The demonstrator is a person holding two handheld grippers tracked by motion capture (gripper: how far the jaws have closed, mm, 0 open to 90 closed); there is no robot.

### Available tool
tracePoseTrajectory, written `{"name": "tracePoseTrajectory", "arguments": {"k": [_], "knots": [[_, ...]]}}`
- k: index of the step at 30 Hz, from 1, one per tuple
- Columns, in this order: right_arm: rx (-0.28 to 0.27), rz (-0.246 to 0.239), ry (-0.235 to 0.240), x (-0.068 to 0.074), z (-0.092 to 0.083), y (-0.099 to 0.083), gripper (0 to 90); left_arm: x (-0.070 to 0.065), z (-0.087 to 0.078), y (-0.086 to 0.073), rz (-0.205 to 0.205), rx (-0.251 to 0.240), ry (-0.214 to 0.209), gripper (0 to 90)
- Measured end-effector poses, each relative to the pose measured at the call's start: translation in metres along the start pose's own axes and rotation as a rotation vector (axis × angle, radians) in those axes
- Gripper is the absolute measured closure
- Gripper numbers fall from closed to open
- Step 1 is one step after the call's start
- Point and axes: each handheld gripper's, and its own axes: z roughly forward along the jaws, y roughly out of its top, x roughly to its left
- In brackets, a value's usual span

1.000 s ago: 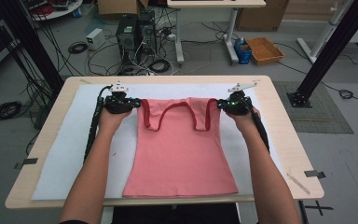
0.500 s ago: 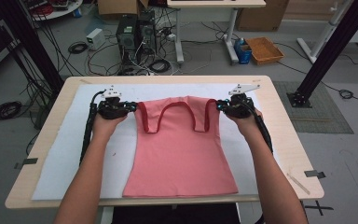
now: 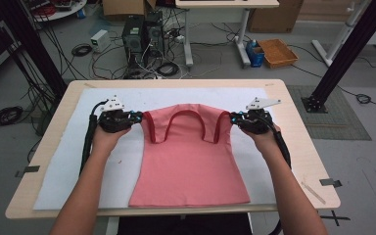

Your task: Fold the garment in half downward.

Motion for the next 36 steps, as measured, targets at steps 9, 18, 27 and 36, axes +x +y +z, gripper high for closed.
{"name": "tracePoseTrajectory", "arguments": {"k": [9, 18, 27, 36], "knots": [[-0.029, -0.014, 0.024, 0.008, -0.014, -0.011, 81.6, -0.019, -0.012, -0.004, 0.038, -0.032, -0.024, 82.6], [-0.062, -0.025, 0.047, 0.014, -0.03, -0.021, 81.6, -0.037, -0.026, -0.017, 0.052, -0.058, -0.049, 82.3], [-0.083, -0.054, 0.08, 0.029, -0.042, -0.044, 81.4, -0.056, -0.037, -0.039, 0.047, -0.072, -0.091, 82.3], [-0.103, -0.092, 0.117, 0.047, -0.058, -0.064, 80.8, -0.074, -0.052, -0.057, 0.032, -0.072, -0.137, 82.2]]}}
